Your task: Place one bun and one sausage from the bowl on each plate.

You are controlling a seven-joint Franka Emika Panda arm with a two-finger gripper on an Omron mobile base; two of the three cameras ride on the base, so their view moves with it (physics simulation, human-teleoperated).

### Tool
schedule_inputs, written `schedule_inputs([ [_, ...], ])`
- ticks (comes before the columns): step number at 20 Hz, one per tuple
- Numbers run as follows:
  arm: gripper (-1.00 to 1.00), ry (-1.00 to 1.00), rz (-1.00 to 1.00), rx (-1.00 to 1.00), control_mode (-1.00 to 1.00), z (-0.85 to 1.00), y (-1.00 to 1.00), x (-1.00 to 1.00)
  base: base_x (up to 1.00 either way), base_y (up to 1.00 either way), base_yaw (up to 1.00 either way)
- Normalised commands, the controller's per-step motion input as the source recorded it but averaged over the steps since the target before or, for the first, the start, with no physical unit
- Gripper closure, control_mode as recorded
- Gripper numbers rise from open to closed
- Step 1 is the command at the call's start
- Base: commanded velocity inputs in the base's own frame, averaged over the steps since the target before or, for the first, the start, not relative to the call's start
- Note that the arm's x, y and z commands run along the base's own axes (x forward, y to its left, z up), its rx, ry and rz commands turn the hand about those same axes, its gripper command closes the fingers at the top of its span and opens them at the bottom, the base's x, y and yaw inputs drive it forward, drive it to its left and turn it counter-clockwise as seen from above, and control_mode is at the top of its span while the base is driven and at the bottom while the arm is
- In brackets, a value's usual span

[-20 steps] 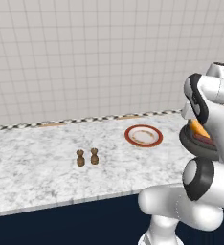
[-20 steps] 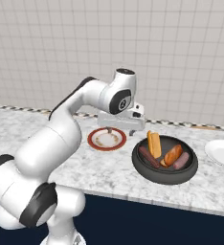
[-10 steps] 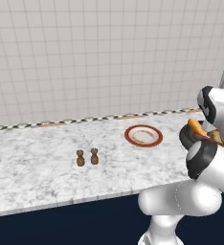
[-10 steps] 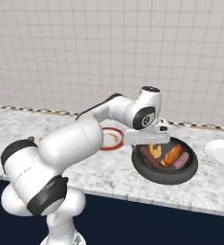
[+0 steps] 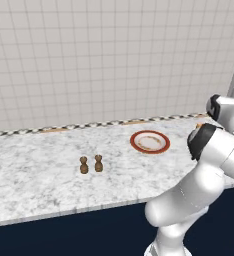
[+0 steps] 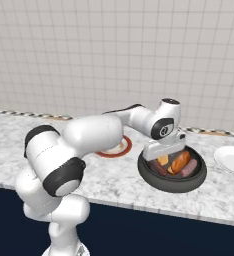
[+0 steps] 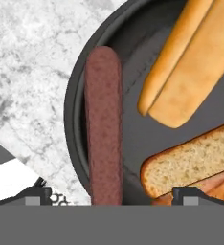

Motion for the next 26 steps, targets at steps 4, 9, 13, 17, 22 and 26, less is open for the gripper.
schedule_inputs([
  [4,-1.00,0.00,0.02,-0.01,-1.00,-0.27,0.07,-0.04,0.00,0.00,0.00],
  [9,-1.00,0.00,0.00,-0.04,-1.00,-0.05,0.38,-0.15,0.00,0.00,0.00],
  [13,-1.00,0.00,0.00,-0.01,-1.00,-0.26,0.08,0.00,0.00,0.00,0.00],
  [17,-1.00,0.00,0.00,0.00,-1.00,-0.30,0.00,0.03,0.00,0.00,0.00],
  [22,-1.00,0.00,0.00,0.00,-1.00,-0.17,-0.05,0.08,0.00,0.00,0.00],
  [26,-1.00,0.00,0.01,0.00,-1.00,-0.18,-0.13,0.06,0.00,0.00,0.00],
])
